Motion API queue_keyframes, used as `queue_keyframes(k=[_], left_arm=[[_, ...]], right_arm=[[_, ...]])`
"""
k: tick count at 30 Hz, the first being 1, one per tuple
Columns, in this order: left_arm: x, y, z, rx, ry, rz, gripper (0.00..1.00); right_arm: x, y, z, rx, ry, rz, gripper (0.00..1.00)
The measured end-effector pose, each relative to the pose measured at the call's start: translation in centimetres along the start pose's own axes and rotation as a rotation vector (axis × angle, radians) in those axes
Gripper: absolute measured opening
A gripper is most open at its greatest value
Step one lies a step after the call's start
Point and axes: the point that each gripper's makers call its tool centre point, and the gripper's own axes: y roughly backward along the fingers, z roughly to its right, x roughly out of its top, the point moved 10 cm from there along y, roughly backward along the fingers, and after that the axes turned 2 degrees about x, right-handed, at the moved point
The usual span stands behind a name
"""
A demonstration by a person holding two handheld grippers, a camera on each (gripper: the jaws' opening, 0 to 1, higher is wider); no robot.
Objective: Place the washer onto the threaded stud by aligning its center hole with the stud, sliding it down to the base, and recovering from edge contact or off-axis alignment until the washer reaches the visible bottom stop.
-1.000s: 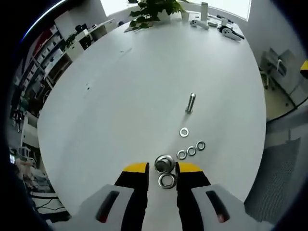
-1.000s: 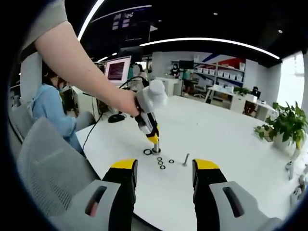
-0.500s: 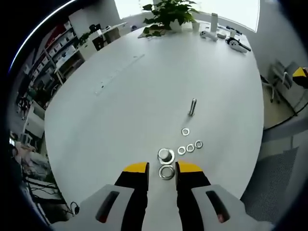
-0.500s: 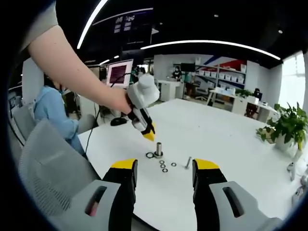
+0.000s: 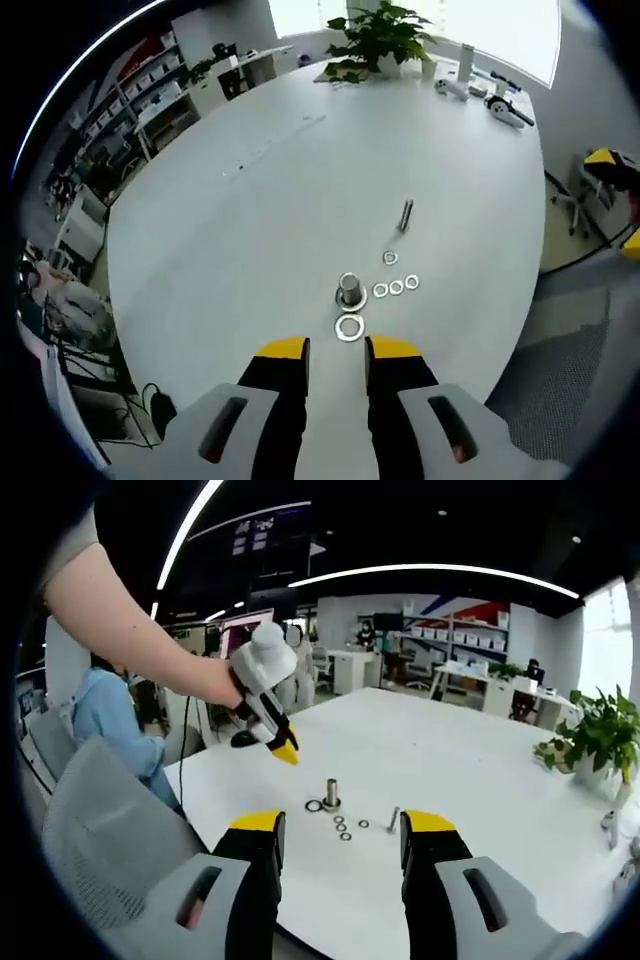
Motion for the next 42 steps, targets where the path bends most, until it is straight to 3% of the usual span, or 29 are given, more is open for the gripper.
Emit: queue_keyframes(k=[4,7,17,28,31,33,39,42], left_arm=[[-0.4,0.7,0.8,-0.002,0.042,0.003,0.21],[-0.5,1.2,1.4,-0.009,0.070,0.050,0.21],[-3.1,1.4,2.0,-0.026,0.181,0.123,0.21],[-5.6,1.1,1.5,-0.041,0.305,0.223,0.21],[-6.3,0.8,1.2,-0.040,0.367,0.291,0.22],[-7.0,0.6,1.4,-0.063,0.405,0.299,0.23],[-9.3,0.4,1.2,-0.061,0.432,0.330,0.23],[-10.4,0.5,1.2,-0.070,0.441,0.328,0.25]], right_arm=[[0.0,0.1,0.0,-0.011,-0.004,0.003,0.49],[0.1,0.2,0.1,-0.015,-0.017,0.017,0.51],[0.4,0.4,0.3,-0.027,-0.052,0.057,0.52],[0.2,0.2,0.5,-0.056,-0.069,0.039,0.58],[0.1,0.1,0.6,-0.064,-0.076,0.029,0.58],[-0.2,-0.1,0.7,-0.079,-0.071,-0.002,0.59],[-0.2,0.1,0.9,-0.114,-0.069,-0.012,0.58],[-0.5,-0.2,1.0,-0.140,-0.044,-0.050,0.59]])
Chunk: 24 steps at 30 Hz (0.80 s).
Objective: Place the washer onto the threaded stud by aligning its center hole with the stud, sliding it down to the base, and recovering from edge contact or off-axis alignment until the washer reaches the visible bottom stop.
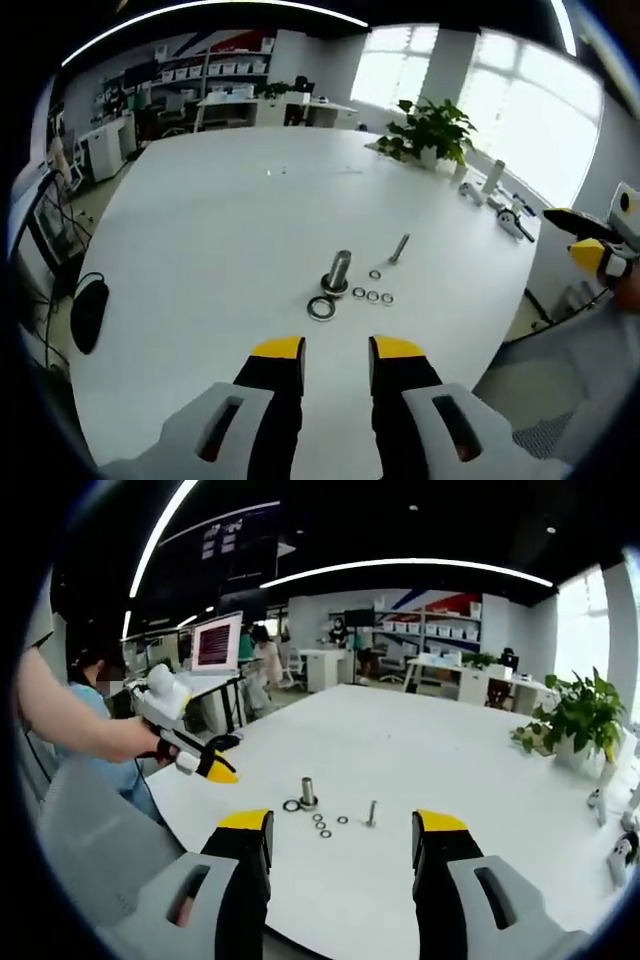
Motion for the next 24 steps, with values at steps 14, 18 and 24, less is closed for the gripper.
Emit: queue_keyframes(k=[14,18,24], left_arm=[[-0.2,1.2,-0.6,-0.016,0.019,0.075,0.27],[-0.2,0.8,0.1,-0.016,0.019,0.047,0.32],[-0.1,-0.1,0.2,-0.010,0.019,0.022,0.32]], right_arm=[[-0.4,-0.3,-0.2,-0.024,0.058,-0.068,0.60],[-0.4,-0.3,-0.3,-0.020,0.070,-0.067,0.60],[-0.5,-0.3,-0.1,-0.005,0.039,-0.068,0.60]])
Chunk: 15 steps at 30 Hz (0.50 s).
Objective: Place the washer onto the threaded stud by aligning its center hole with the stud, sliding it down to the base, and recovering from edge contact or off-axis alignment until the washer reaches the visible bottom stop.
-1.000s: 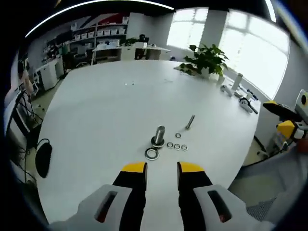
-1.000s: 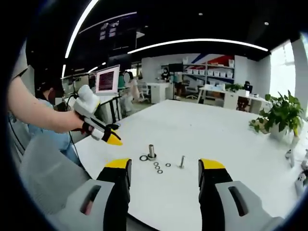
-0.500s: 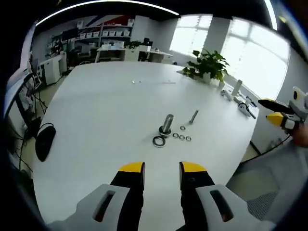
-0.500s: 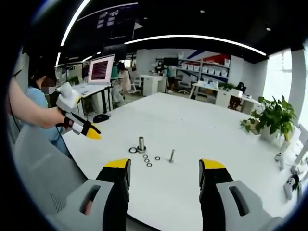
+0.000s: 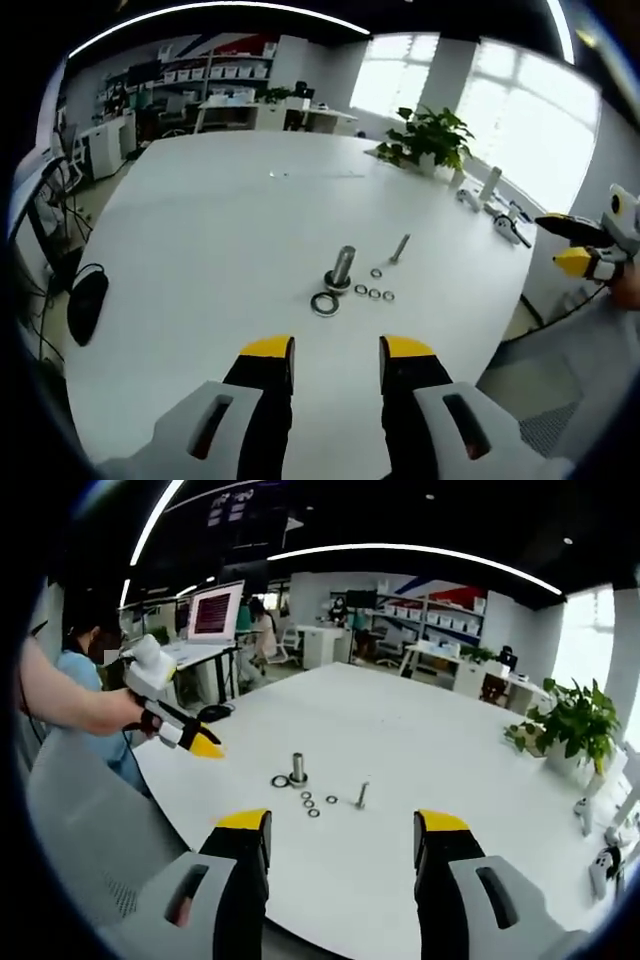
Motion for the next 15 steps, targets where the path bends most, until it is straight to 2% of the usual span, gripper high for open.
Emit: queue_keyframes(k=[6,12,15], left_arm=[[0.2,-1.4,-0.1,0.027,-0.017,-0.044,0.32],[1.8,-3.6,-0.3,0.034,-0.067,-0.083,0.32],[2.0,-4.7,-0.3,0.028,-0.077,-0.113,0.33]], right_arm=[[0.2,0.2,-0.2,0.013,0.001,0.024,0.60],[0.5,0.6,0.3,-0.009,-0.027,0.068,0.60],[0.6,0.7,0.4,-0.020,-0.037,0.081,0.60]])
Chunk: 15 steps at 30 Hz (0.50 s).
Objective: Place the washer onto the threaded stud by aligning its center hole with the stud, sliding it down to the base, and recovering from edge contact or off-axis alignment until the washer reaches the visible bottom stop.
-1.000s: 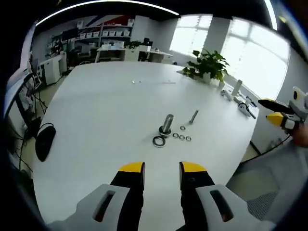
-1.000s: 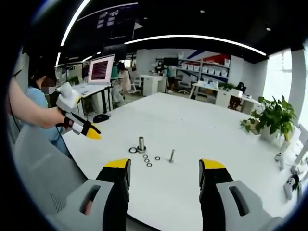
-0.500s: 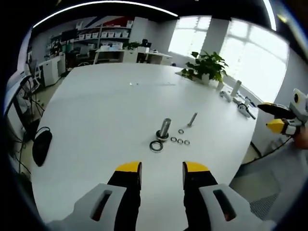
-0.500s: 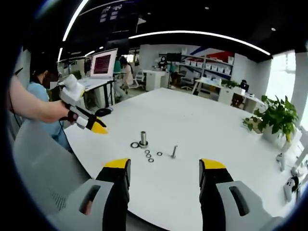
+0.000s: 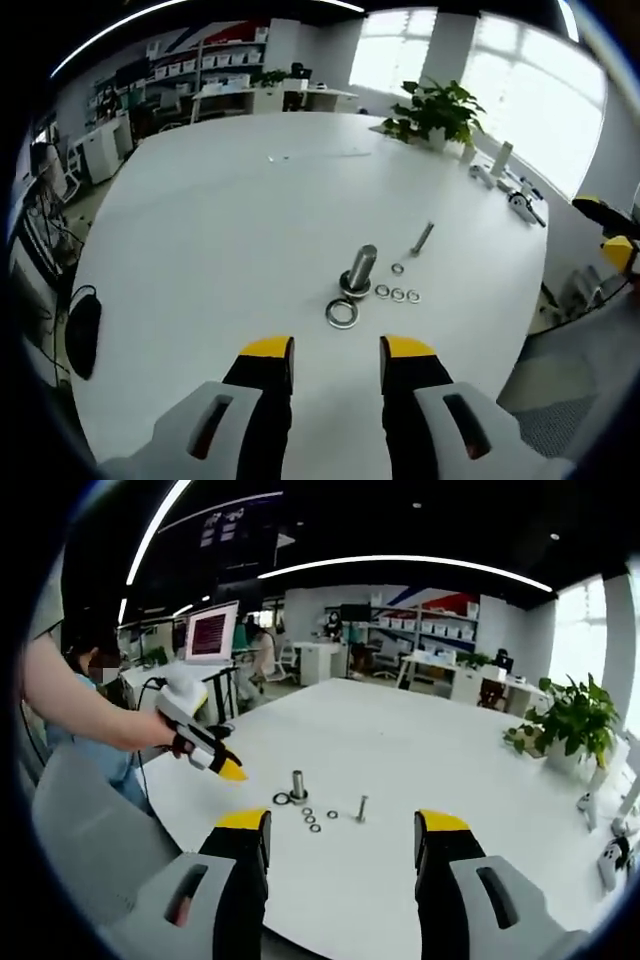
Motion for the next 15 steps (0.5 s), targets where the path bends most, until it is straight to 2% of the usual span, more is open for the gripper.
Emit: queue_keyframes(k=[7,11,15], left_arm=[[1.0,-2.6,0.3,-0.029,-0.078,-0.065,0.34],[1.1,-4.3,0.4,-0.054,-0.178,-0.144,0.34],[1.6,-5.8,0.4,-0.068,-0.202,-0.177,0.33]], right_arm=[[0.1,0.0,-0.1,-0.016,0.019,0.009,0.60],[0.1,0.1,0.1,-0.026,0.016,0.009,0.60],[0.0,0.1,0.2,-0.037,0.020,0.004,0.60]])
